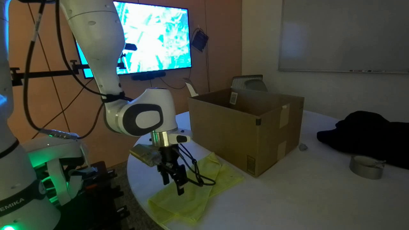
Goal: Put the marker on the towel then put the towel in the box
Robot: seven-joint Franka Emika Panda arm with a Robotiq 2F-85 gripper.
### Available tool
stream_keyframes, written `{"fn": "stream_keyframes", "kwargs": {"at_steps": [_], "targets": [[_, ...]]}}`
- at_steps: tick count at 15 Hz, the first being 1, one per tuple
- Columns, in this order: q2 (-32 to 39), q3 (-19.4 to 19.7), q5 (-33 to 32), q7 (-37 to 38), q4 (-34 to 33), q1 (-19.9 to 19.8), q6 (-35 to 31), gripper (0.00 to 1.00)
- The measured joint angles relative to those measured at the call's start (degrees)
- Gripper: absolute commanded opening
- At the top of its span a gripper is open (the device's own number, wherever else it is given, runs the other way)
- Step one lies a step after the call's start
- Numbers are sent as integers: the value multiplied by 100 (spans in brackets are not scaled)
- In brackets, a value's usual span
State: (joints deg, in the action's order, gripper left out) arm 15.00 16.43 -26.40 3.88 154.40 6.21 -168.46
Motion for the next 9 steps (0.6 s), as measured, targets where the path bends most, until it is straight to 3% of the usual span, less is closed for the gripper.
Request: {"fn": "stream_keyframes", "kwargs": {"at_steps": [9], "targets": [[95, 193, -1435, -1427, 1, -104, -535, 100]]}}
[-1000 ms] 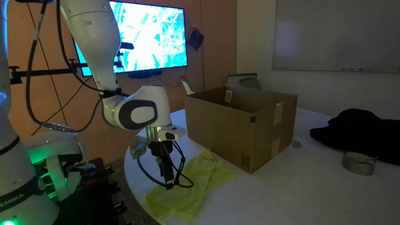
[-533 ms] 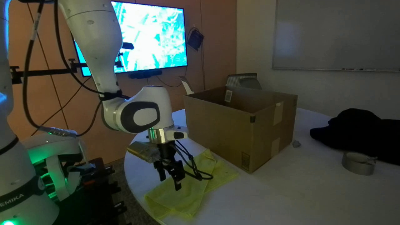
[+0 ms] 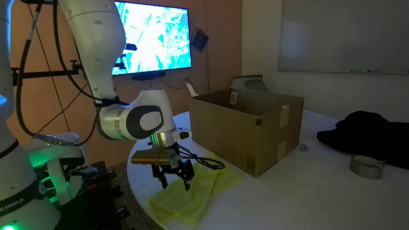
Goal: Put the marker on the towel then put the towel in the box
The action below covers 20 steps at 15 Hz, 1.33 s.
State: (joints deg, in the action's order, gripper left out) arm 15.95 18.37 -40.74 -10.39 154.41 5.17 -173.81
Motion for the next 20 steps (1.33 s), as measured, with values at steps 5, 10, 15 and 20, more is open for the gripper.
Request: {"fn": "stream_keyframes", "kwargs": {"at_steps": [5, 10, 15, 20], "targets": [[-12, 31, -244, -330, 152, -67, -93, 100], [-76, 233, -309, -323, 285, -101, -94, 100], [15, -91, -353, -258, 283, -582, -94, 100], [249, -694, -345, 295, 285, -933, -63, 100]]}}
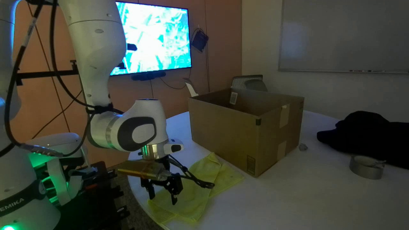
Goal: Put the marker on the towel then put the towel in the box
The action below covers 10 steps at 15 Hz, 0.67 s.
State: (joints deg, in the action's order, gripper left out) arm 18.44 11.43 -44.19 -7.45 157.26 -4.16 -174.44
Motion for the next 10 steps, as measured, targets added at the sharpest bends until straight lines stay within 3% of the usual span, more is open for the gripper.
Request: {"fn": "stream_keyframes", "kwargs": {"at_steps": [6, 8, 10], "targets": [[193, -370, -1, 701, 0, -292, 98, 100], [208, -421, -1, 870, -1, -385, 114, 73], [212, -471, -1, 1014, -1, -463, 152, 58]]}}
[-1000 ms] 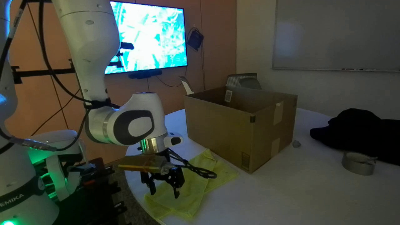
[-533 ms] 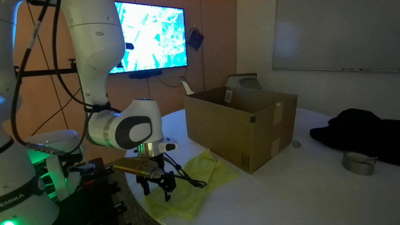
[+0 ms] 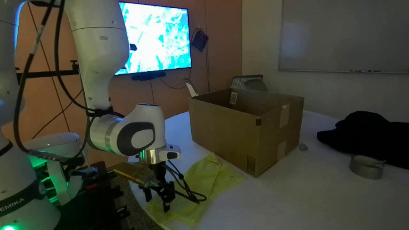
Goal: Put the marker on the towel then put the towel in the box
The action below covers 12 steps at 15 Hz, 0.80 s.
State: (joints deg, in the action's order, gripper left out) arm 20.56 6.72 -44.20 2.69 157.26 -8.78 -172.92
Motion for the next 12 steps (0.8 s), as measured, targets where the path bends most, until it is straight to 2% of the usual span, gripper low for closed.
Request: {"fn": "stream_keyframes", "kwargs": {"at_steps": [6, 9, 10, 12], "targets": [[-32, -299, 60, 215, -17, -365, 158, 13], [-110, -504, 128, 296, -18, -476, 308, 5], [-145, -578, 166, 317, -18, -497, 351, 9], [-220, -702, 249, 350, -19, -508, 418, 9]]}}
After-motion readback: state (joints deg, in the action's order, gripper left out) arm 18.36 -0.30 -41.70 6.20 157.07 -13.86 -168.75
